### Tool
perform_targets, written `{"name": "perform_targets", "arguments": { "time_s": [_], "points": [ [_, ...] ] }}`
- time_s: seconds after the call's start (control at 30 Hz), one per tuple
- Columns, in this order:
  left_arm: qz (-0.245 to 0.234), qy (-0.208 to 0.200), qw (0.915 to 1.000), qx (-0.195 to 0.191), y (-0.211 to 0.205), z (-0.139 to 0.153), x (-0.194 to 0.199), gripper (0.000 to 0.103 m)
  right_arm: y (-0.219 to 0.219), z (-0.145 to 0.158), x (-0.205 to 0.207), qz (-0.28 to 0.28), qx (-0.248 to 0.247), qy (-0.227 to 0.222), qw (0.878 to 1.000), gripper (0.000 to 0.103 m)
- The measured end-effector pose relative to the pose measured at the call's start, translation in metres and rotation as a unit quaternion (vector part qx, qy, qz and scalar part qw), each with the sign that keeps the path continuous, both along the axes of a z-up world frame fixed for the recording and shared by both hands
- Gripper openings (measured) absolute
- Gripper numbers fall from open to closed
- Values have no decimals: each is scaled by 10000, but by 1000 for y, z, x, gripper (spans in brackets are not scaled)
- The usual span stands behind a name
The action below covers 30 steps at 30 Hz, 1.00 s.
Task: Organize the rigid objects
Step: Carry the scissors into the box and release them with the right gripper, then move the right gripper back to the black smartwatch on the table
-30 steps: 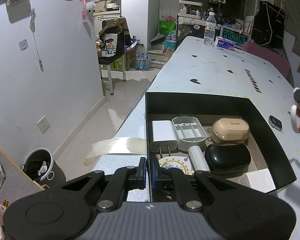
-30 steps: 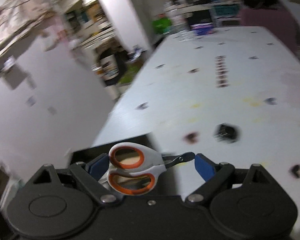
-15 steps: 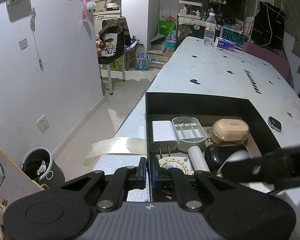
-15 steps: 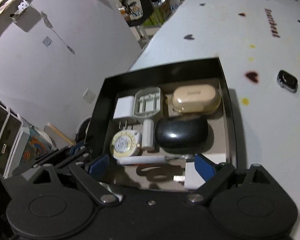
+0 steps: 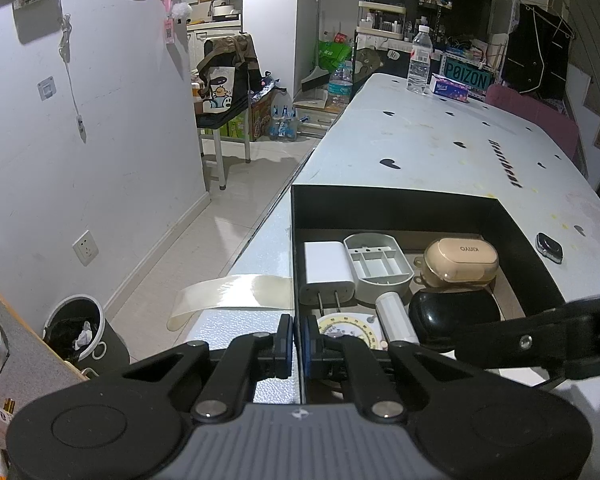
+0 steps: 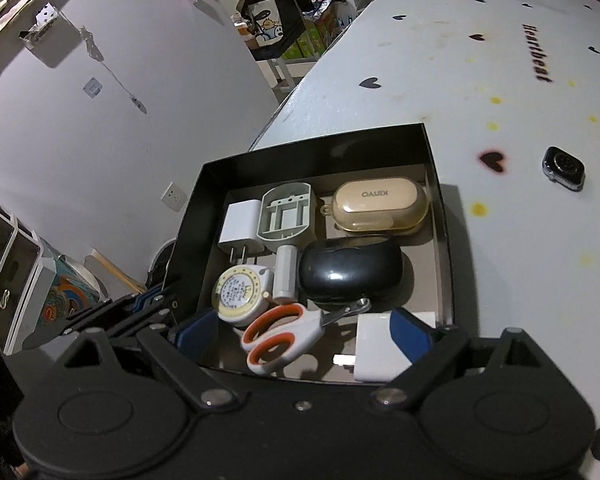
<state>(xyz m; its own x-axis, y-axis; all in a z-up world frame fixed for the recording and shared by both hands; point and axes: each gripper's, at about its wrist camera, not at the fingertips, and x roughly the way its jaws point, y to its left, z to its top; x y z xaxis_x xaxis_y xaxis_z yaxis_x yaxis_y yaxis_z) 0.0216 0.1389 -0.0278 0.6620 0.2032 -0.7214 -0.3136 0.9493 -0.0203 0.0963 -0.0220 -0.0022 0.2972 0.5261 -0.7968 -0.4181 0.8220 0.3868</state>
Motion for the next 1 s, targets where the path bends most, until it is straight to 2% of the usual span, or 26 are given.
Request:
{"name": "perform_targets", "arguments": {
  "time_s": [0.27, 0.53, 1.0],
  "points": [
    [0, -1, 10000, -2, 0, 0, 0, 5, -5, 10, -1, 25, 55, -168, 9998, 93],
    [0, -1, 10000, 3, 0, 0, 0, 5, -16, 25, -1, -132, 4, -561, 9983, 94],
    [0, -3, 10000, 0, 0, 0, 0, 5, -54, 30, 29, -972, -350, -1098, 9886, 94]
  ]
}}
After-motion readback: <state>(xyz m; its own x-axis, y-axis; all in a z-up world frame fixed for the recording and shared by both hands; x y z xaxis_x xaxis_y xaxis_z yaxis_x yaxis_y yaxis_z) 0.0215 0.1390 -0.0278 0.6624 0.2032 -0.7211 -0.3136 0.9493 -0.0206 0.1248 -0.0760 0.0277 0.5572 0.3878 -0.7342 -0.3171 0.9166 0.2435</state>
